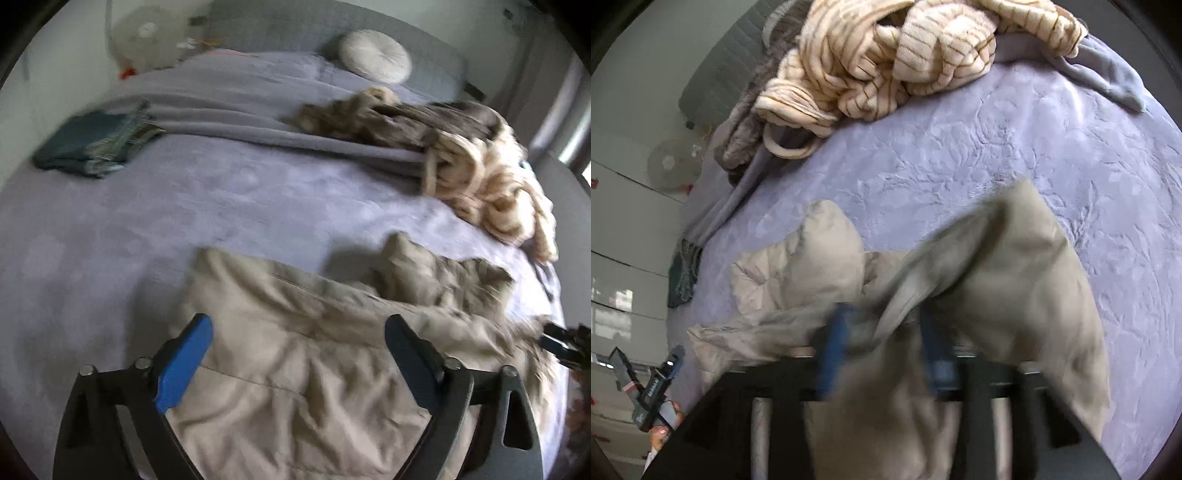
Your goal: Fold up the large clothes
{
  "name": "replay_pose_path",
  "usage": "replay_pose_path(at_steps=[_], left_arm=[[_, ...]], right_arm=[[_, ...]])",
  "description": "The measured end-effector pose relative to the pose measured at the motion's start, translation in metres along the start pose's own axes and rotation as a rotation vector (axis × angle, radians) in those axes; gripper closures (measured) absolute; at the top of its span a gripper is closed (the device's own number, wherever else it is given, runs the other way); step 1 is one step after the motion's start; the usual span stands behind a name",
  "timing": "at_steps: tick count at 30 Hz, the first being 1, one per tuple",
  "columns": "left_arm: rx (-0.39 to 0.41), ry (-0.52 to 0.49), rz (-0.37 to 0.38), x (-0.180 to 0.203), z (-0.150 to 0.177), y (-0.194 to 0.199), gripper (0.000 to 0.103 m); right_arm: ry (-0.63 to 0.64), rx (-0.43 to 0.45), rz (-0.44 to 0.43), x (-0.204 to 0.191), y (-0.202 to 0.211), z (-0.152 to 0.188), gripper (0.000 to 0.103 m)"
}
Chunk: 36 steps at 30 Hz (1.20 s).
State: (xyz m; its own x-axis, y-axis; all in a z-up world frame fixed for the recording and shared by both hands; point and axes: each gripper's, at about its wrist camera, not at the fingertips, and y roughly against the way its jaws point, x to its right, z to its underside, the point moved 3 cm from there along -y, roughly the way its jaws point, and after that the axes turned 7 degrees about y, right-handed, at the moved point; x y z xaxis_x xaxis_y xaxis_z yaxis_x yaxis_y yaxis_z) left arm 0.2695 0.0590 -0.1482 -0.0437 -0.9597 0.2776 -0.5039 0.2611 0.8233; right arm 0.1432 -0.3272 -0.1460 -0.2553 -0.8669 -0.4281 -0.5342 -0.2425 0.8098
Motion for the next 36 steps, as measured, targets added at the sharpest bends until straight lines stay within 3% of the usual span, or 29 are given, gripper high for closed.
replay_pose_path(at_steps=[1, 3, 4, 5, 6, 7, 12, 18, 22, 25, 27, 29, 32, 36], left_arm=[[-0.019, -0.015, 0.022, 0.006, 0.003, -0.003, 0.032], [-0.052, -0.042, 0.073, 0.023, 0.012, -0.012, 0.033], [-0.057, -0.056, 0.085, 0.030, 0.017, -0.016, 0.033], [-0.063, -0.071, 0.090, 0.037, 0.021, -0.020, 0.033], [-0.068, -0.091, 0.089, 0.045, 0.026, -0.025, 0.033], [-0.070, -0.109, 0.081, 0.052, 0.031, -0.033, 0.033], [-0.082, -0.125, 0.000, 0.061, 0.040, -0.077, 0.033], [-0.093, -0.128, -0.034, 0.061, 0.028, -0.107, 0.033], [-0.099, -0.147, -0.040, 0.052, 0.016, -0.095, 0.033], [-0.047, -0.173, -0.113, 0.023, 0.002, -0.078, 0.033], [-0.045, -0.137, -0.169, -0.009, -0.009, -0.079, 0.033], [-0.077, -0.068, -0.179, -0.035, -0.014, -0.089, 0.033], [-0.109, 0.026, -0.167, -0.055, -0.015, -0.109, 0.033], [-0.125, 0.066, -0.195, -0.061, -0.016, -0.131, 0.032]], right_arm=[[0.002, 0.006, -0.014, -0.003, 0.000, 0.002, 0.038], [0.026, 0.011, -0.025, -0.014, 0.002, 0.007, 0.038], [0.053, 0.011, -0.022, -0.022, 0.001, 0.009, 0.043], [0.098, 0.003, -0.025, -0.031, -0.003, 0.013, 0.054], [0.134, -0.016, -0.022, -0.039, -0.009, 0.016, 0.081], [0.166, -0.039, -0.016, -0.046, -0.017, 0.021, 0.087], [0.217, -0.079, 0.023, -0.051, -0.062, 0.028, 0.087], [0.213, -0.094, 0.054, -0.040, -0.104, 0.009, 0.102], [0.191, -0.131, 0.023, -0.036, -0.096, 0.000, 0.102], [0.227, -0.099, 0.100, -0.018, -0.067, -0.008, 0.101], [0.218, -0.067, 0.179, 0.005, -0.049, -0.013, 0.100], [0.139, -0.056, 0.254, 0.043, -0.038, -0.019, 0.100], [-0.010, -0.094, 0.226, 0.082, -0.048, -0.022, 0.102], [-0.043, -0.126, 0.226, 0.091, -0.074, -0.023, 0.102]])
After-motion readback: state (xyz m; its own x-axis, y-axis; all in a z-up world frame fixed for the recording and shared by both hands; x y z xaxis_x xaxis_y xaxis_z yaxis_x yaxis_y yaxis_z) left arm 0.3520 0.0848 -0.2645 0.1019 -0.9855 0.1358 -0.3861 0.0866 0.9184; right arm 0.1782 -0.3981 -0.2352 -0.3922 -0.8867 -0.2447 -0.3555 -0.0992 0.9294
